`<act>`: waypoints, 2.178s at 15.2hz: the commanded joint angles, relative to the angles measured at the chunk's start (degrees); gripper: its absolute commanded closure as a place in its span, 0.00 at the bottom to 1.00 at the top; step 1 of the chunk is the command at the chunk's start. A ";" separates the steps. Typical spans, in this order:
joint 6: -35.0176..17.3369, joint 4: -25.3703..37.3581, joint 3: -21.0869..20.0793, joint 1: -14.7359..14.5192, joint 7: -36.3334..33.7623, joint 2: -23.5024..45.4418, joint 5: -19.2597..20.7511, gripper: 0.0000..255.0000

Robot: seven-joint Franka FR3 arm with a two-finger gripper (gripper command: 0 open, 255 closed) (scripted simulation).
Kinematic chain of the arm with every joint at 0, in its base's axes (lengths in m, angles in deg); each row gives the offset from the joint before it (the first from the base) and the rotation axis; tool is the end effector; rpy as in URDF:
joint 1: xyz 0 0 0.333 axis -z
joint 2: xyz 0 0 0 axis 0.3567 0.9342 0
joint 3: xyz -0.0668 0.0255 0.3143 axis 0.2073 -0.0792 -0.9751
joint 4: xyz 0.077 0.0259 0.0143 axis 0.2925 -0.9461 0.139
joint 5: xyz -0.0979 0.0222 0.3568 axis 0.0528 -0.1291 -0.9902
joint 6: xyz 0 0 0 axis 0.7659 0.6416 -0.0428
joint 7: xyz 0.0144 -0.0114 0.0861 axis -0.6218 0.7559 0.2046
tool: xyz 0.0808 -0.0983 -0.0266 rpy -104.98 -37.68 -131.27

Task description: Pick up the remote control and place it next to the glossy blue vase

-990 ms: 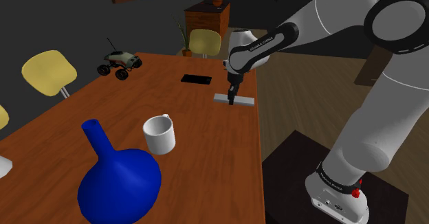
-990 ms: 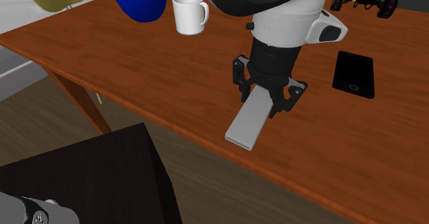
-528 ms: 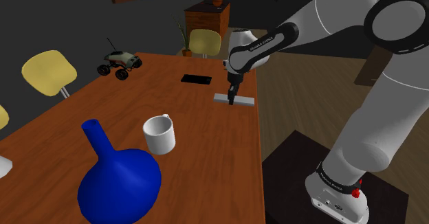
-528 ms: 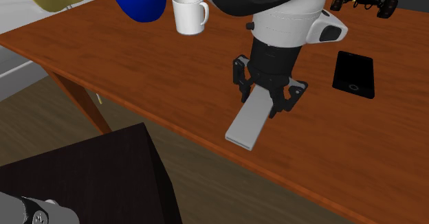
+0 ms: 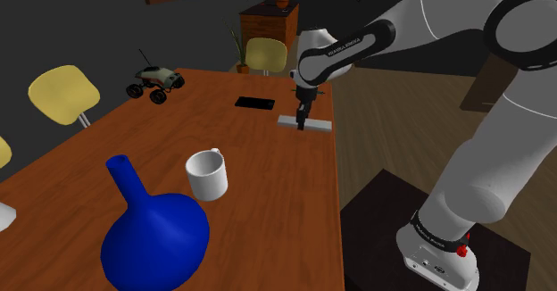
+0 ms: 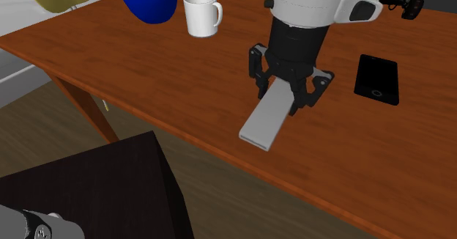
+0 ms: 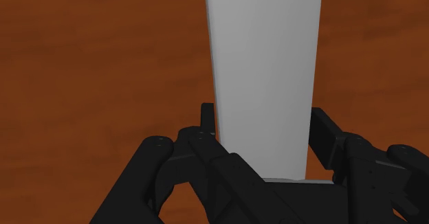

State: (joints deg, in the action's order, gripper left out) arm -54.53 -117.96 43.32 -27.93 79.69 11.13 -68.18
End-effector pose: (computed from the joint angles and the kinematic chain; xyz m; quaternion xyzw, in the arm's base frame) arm 0.5011 0.0228 0.3835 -0.9709 -0.2394 0.0029 0.0096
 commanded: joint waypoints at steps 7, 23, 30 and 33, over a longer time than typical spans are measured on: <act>6.14 3.55 0.04 0.07 -0.15 -2.59 0.30 1.00; 18.34 12.87 -0.05 0.05 -0.52 -5.50 0.59 1.00; 23.71 17.96 -0.08 0.03 -0.61 -5.78 0.62 1.00; 26.03 20.34 -0.08 0.03 -0.64 -5.71 0.62 1.00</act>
State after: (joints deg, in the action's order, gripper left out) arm -29.57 -98.64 43.26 -27.88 79.11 5.47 -67.55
